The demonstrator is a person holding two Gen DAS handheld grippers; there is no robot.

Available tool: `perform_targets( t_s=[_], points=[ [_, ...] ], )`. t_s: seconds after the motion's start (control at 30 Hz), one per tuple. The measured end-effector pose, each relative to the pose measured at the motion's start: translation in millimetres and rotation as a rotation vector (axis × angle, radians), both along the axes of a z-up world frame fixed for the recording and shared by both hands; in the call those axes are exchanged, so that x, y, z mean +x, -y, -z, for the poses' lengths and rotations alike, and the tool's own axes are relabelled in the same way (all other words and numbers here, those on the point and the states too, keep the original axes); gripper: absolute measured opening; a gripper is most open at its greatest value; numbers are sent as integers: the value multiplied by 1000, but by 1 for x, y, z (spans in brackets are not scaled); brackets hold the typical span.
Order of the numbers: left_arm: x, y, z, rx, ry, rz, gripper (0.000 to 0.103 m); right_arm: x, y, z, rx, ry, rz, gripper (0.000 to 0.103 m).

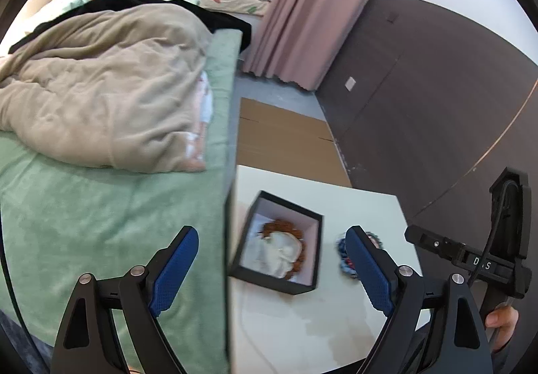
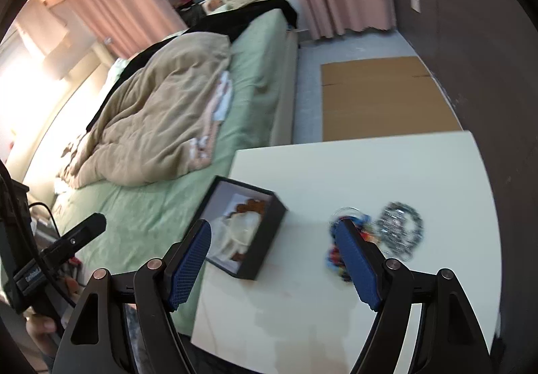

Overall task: Organize jewelry
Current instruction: 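Release the bracelet in the box with the left tool while the right tool drops the white pouch in, then grasp the red string bracelet from the pile with the left tool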

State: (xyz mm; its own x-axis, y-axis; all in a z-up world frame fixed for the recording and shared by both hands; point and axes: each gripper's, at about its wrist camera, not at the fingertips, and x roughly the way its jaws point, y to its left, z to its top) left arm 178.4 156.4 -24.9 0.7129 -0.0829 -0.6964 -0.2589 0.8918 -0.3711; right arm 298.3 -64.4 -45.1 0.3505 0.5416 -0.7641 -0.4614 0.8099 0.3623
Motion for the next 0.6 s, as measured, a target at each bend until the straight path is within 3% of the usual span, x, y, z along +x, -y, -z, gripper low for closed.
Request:
perform_targets(
  t_s=[0.6],
  points=[
    [57,98,7,14,-41,171,89,20,109,15,41,-69,176,77]
  ],
)
